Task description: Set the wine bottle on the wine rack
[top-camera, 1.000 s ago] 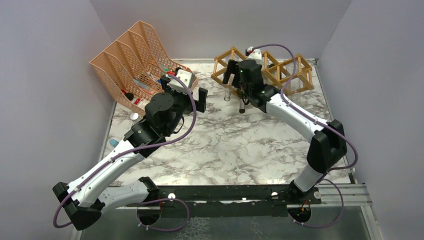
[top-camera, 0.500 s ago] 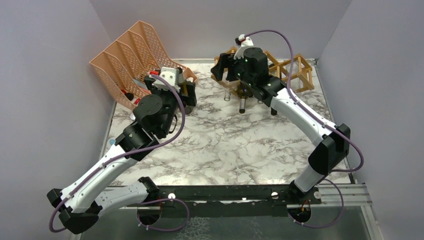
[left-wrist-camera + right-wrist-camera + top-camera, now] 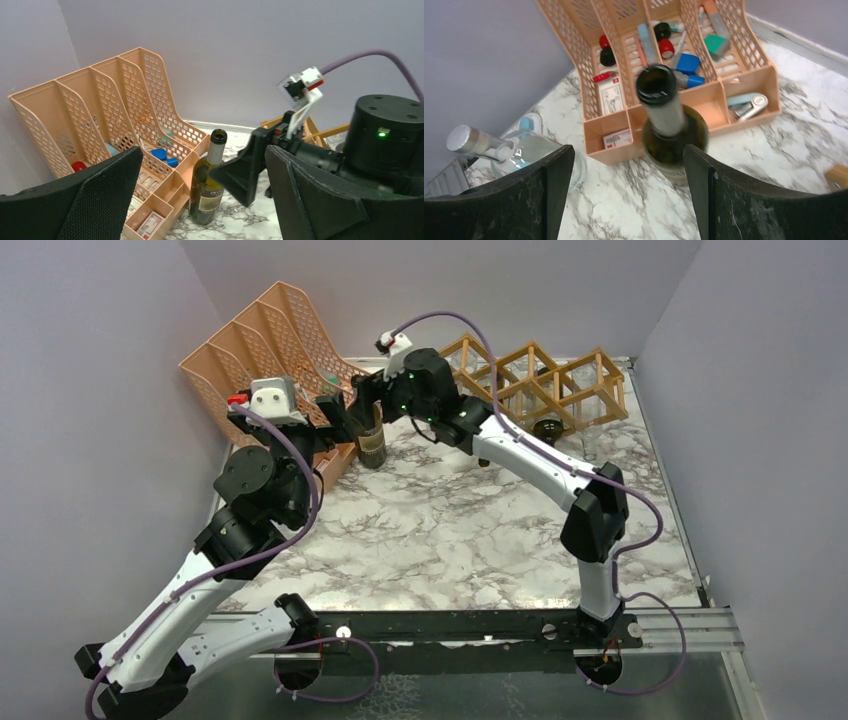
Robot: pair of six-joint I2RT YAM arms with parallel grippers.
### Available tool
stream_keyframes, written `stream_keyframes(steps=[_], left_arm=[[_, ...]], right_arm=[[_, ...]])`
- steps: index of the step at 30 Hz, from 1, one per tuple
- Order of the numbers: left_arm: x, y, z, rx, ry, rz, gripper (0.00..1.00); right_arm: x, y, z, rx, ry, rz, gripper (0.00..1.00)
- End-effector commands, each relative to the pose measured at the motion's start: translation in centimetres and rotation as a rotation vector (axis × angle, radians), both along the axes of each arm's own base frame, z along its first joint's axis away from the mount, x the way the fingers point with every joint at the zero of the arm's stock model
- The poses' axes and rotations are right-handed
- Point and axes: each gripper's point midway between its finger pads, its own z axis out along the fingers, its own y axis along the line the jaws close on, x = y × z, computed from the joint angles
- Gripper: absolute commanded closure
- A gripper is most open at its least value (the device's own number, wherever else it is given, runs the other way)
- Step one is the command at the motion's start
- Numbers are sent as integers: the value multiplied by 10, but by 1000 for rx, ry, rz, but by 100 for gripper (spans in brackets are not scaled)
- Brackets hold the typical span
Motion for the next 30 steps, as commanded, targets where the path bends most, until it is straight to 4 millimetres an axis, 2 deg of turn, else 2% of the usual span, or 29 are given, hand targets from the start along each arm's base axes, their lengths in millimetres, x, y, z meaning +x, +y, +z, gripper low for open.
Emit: stream_keyframes(steps=[1, 6, 12, 22, 27, 28, 30], left_arm=[[-3, 8, 5, -39, -17, 26, 1], [-3, 6, 3, -32, -9, 16, 1], [-3, 4, 2, -35, -9, 5, 1], [-2, -1, -2, -22, -2, -12, 1], [0, -2, -7, -15, 0, -14, 1], [1, -3, -9, -12, 3, -14, 1], [3, -7, -13, -7, 8, -21, 1]], right_arm=[[6, 27, 18, -11, -109, 17, 18], [35, 24, 12, -23, -103, -144, 20], [38, 36, 3, -56, -131, -93, 30], [45, 42, -2, -94, -215, -62, 50], [41, 34, 4, -90, -247, -71, 72], [39, 31, 0, -94, -251, -74, 76], [31, 22, 4, -83, -265, -79, 80]])
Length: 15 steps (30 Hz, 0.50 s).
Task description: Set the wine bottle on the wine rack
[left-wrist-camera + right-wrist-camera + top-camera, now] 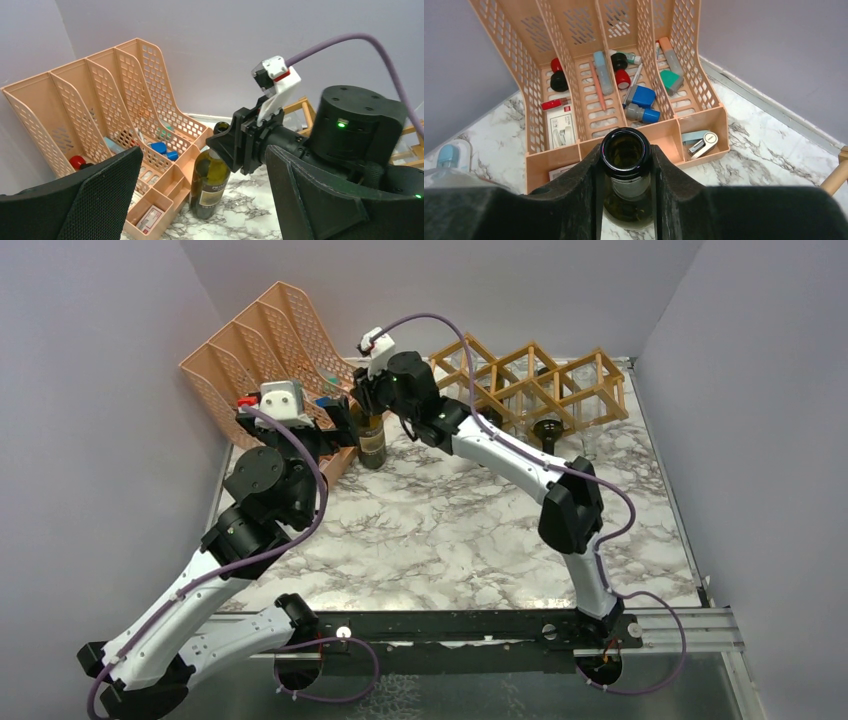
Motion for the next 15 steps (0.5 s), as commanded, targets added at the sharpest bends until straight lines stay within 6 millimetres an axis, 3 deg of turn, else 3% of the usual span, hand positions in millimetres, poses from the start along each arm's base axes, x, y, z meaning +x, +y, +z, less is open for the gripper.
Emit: stream_keyframes(steps=[1, 3, 7, 15], left_arm=[[4, -8, -7, -3, -2, -21, 1], [9, -13, -17, 2, 9, -17, 1], [25, -32, -63, 71, 71, -31, 1], [36, -89, -141, 74, 111, -245, 1]], right_arm=[[-16, -18, 15, 21, -53, -11, 82], [-27, -31, 26, 41, -67, -15, 85], [-49, -55, 40, 77, -66, -18, 89], [-88, -98, 76, 122, -18, -32, 92]])
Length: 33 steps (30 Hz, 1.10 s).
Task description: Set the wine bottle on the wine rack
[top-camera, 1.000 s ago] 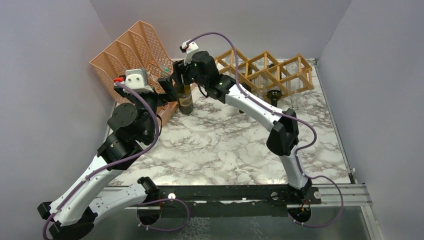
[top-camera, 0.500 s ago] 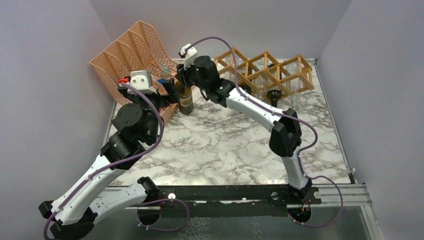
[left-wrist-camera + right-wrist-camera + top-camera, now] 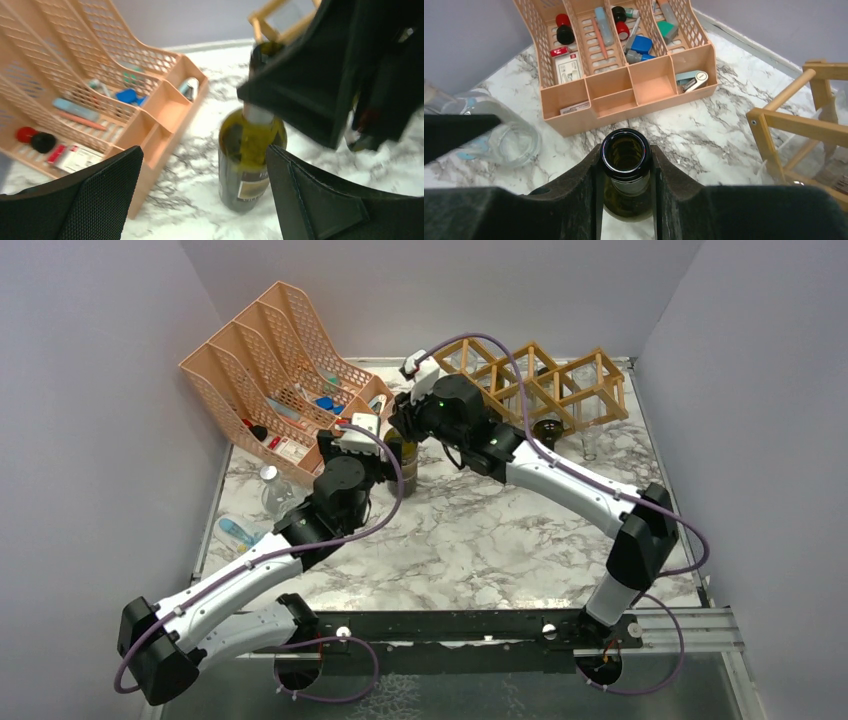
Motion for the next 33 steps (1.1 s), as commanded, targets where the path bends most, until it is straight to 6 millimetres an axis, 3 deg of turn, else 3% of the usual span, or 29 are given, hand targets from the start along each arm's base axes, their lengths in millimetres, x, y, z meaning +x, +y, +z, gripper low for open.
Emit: stream_keyframes(steps=[1, 3, 6, 9, 13, 21, 27, 33], left_arm=[[-5, -39, -12, -140, -40, -188, 1], [-14, -51, -27, -187, -32, -272, 1], [-27, -51, -60, -264, 25, -304, 1], [-37, -55, -75, -298, 40, -350, 1], [-42, -66, -75, -285, 3, -432, 1], [-55, -111, -78, -181, -10, -693, 1], [-61, -132, -77, -153, -23, -810, 1], [-81, -155, -79, -96, -29, -1002, 1]], right_arm=[[-21, -27, 74, 143, -59, -37, 92], [-28, -39, 74, 135, -40, -56, 92], [-39, -55, 74, 127, -18, -73, 92], [-52, -66, 79, 137, -2, -66, 92], [-72, -78, 90, 160, 10, -31, 92], [-105, -94, 110, 210, 27, 41, 92], [-118, -101, 120, 231, 13, 74, 92], [-124, -109, 125, 242, -24, 79, 92]])
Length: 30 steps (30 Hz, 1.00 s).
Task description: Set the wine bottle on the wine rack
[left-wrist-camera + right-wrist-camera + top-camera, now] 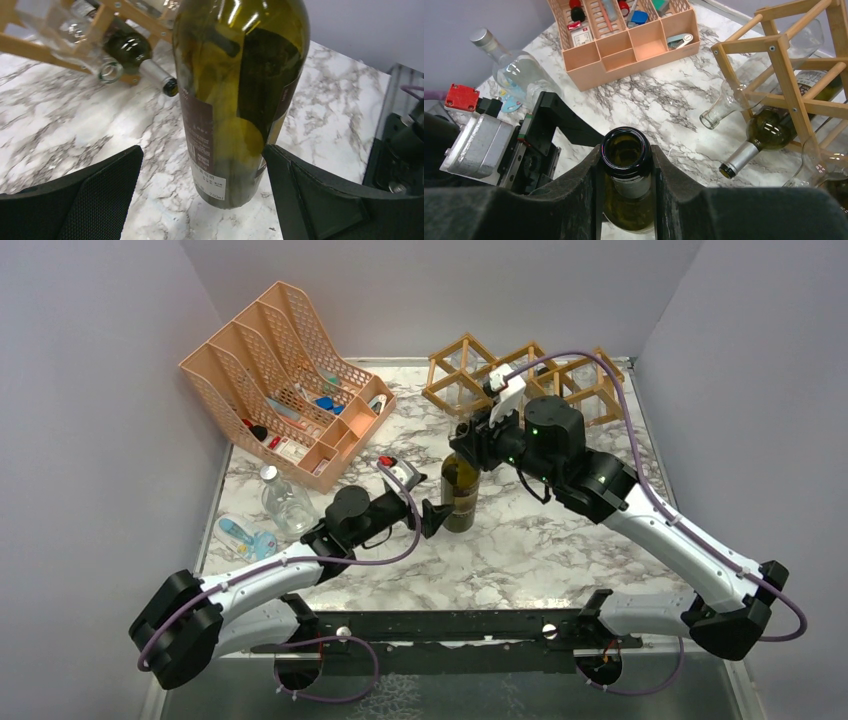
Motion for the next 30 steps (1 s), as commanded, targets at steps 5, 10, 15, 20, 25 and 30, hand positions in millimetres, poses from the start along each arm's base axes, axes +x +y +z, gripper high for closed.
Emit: stream_keyframes(steps=[5, 10, 15, 20, 25, 30], left_arm=[[-29, -34, 12, 11, -73, -276, 1], [-37, -42, 12, 25, -93, -353, 1], [-22, -40, 16, 21, -112, -280, 1], [-19, -45, 29, -14, -151, -286, 1], [-24, -47, 40, -45, -229, -318, 1], [-34, -48, 57, -88, -335, -364, 5]], right_arm=[[-27, 4, 69, 229, -147, 106, 92], [-33, -1, 75, 244, -184, 122, 92], [-40, -4, 77, 262, -182, 139, 92], [-49, -6, 82, 295, -187, 167, 92], [-60, -12, 91, 329, -197, 186, 92], [-72, -19, 100, 355, -204, 209, 91]])
